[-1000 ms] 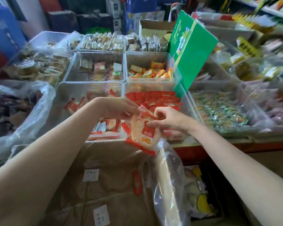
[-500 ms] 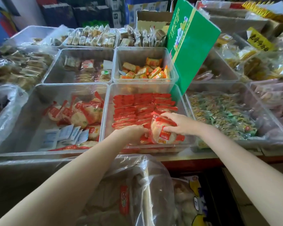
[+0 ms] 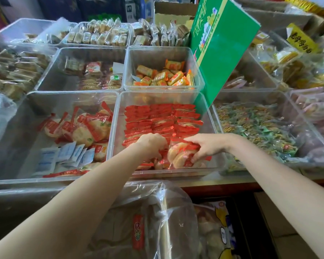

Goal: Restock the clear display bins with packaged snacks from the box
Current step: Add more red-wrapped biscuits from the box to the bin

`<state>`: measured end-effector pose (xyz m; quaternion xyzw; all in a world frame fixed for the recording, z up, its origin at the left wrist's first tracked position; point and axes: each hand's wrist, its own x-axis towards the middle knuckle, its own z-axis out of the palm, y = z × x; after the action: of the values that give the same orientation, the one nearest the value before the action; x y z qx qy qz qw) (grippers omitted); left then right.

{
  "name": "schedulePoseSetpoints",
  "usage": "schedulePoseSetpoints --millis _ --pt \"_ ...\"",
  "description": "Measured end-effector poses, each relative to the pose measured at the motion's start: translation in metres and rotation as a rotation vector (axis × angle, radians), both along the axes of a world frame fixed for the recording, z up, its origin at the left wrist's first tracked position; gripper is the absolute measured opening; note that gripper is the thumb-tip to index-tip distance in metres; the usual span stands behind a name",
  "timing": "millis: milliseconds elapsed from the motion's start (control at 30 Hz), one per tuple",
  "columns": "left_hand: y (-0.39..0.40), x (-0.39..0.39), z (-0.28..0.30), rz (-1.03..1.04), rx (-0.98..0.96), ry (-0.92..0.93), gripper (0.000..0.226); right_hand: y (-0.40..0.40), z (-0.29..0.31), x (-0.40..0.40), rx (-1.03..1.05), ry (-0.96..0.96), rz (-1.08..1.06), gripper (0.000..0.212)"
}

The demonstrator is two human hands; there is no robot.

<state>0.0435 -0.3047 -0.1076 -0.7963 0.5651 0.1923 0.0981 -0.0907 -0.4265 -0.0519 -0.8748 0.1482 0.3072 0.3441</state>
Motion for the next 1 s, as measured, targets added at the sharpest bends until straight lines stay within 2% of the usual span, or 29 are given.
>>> schedulePoseSetpoints --millis 33,167,233,267,367,433,533,600,700,733,900,1000 --pt "0.001 0.002 -0.001 0.004 -0.027 0.02 0.027 0.007 -0.005 0.01 -0.062 0.047 0.076 0.047" --pt "0.006 0.011 -0.007 -0.042 -0.076 0.085 0.025 0.035 -0.022 0.042 -0.261 0.291 0.231 0.082" --pt "0.006 0.012 -0.01 -0.04 -0.092 0.085 0.024 0.042 -0.021 0.043 -0.322 0.257 0.212 0.092" --pt "0.007 0.013 -0.011 -0.033 -0.099 0.08 0.025 0.043 -0.018 0.039 -0.39 0.164 0.223 0.094" --pt "0.008 0.014 -0.012 -0.012 -0.104 0.105 0.026 0.042 -0.013 0.024 -0.562 -0.156 0.338 0.08" --pt "0.007 0.015 -0.013 -0.038 -0.088 0.107 0.021 0.045 -0.014 0.017 -0.578 -0.226 0.408 0.067" --pt "0.008 0.016 -0.011 -0.095 -0.078 0.081 0.017 0.043 -0.011 0.021 -0.591 -0.15 0.441 0.053" --pt "0.009 0.018 -0.01 -0.105 -0.078 0.081 0.02 0.041 -0.01 0.028 -0.49 -0.067 0.416 0.046" --pt "0.009 0.02 -0.01 -0.122 -0.068 0.084 0.025 0.036 -0.017 0.034 -0.269 0.014 0.274 0.017" --pt "0.009 0.02 -0.01 -0.122 -0.063 0.088 0.025 0.036 -0.019 0.034 -0.256 0.021 0.262 0.014" --pt "0.009 0.02 -0.009 -0.134 -0.057 0.082 0.022 0.04 -0.024 0.026 -0.402 -0.056 0.32 0.045" --pt "0.009 0.022 -0.009 -0.142 -0.057 0.068 0.019 0.038 -0.024 0.026 -0.38 -0.064 0.278 0.047"
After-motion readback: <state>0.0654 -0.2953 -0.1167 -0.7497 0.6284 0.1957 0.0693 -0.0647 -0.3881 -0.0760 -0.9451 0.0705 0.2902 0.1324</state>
